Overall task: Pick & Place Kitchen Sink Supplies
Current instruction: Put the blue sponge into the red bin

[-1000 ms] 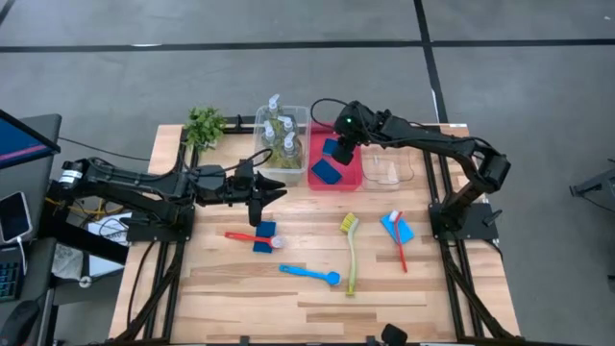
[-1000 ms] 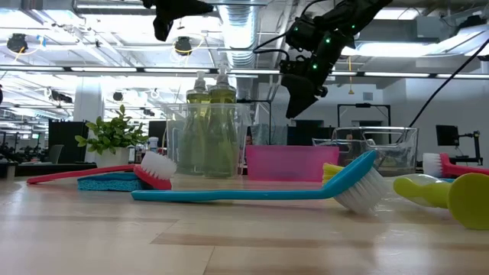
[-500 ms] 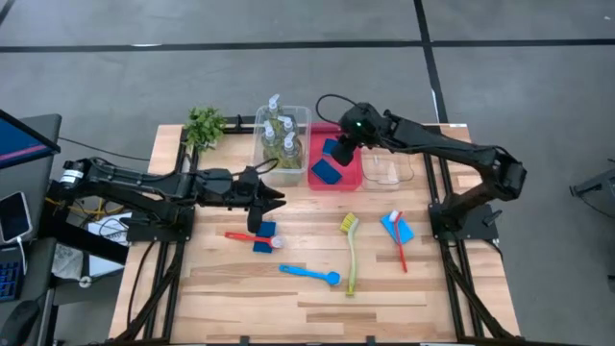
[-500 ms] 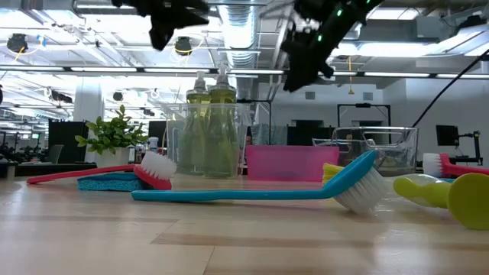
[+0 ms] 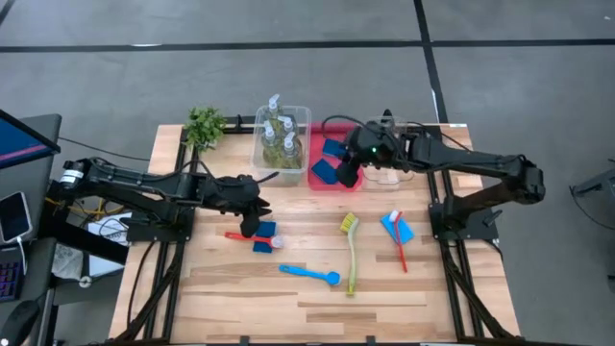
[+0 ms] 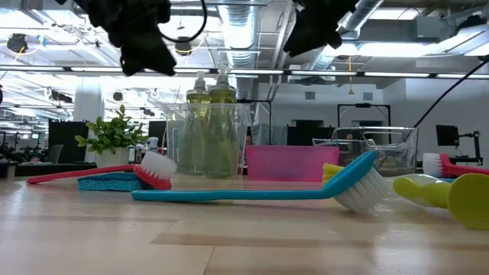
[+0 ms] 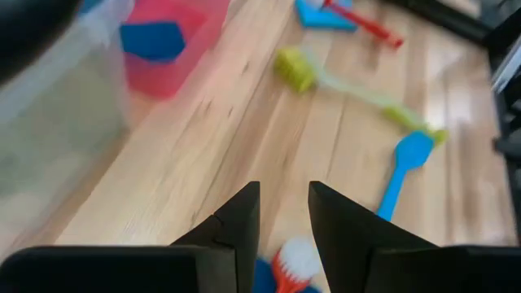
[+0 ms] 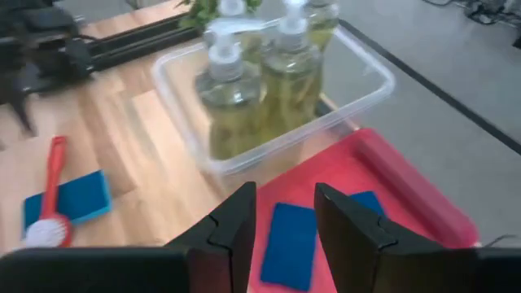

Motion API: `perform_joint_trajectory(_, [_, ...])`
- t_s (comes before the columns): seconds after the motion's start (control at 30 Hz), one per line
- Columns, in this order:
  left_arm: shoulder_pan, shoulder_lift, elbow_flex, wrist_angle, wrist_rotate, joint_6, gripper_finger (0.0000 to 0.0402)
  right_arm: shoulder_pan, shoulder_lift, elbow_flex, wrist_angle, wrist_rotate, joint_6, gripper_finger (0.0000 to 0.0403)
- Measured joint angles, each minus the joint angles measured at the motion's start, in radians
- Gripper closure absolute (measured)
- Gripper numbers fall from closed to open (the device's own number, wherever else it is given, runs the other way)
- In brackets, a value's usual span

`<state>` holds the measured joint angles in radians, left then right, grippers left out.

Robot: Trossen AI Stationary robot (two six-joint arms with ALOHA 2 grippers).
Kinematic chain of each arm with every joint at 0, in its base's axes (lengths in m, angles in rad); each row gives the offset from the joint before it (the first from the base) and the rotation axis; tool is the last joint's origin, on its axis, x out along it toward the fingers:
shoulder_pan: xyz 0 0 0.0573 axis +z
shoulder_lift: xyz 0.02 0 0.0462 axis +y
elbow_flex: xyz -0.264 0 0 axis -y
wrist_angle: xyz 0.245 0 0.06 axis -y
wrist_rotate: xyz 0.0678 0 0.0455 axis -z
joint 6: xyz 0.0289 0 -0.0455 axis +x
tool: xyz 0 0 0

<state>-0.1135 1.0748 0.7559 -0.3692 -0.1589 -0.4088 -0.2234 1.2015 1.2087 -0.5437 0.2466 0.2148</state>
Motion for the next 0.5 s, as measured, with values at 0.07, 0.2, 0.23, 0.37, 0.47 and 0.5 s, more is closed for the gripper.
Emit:
perform_joint_trajectory(0.07, [0.0, 0.0, -0.001, -0.03, 0.0, 0.003, 0.0294, 0.04, 0.0, 0.0, -0.01, 0.021, 0.023, 0.0284])
perform_joint_trajectory(0.2, [0.0, 0.001, -0.047, -0.022, 0.0, -0.015, 0.0294, 0.105, 0.005, 0.0, -0.049, 0.027, 0.058, 0.0284])
perform_joint_trajectory(0.23, [0.0, 0.001, -0.07, -0.018, 0.0, -0.034, 0.0294, 0.12, 0.008, 0.0, -0.061, 0.027, 0.068, 0.0284])
perform_joint_trajectory(0.37, [0.0, 0.002, -0.171, 0.018, 0.0, -0.129, 0.0294, 0.168, 0.009, 0.0, -0.107, 0.027, 0.098, 0.0284])
perform_joint_trajectory(0.47, [0.0, 0.002, -0.252, 0.096, 0.0, -0.189, 0.0294, 0.196, 0.009, 0.0, -0.116, 0.046, 0.101, 0.0284])
perform_joint_trajectory(0.5, [0.0, 0.002, -0.278, 0.132, 0.0, -0.205, 0.0294, 0.202, 0.009, 0.0, -0.115, 0.054, 0.101, 0.0284])
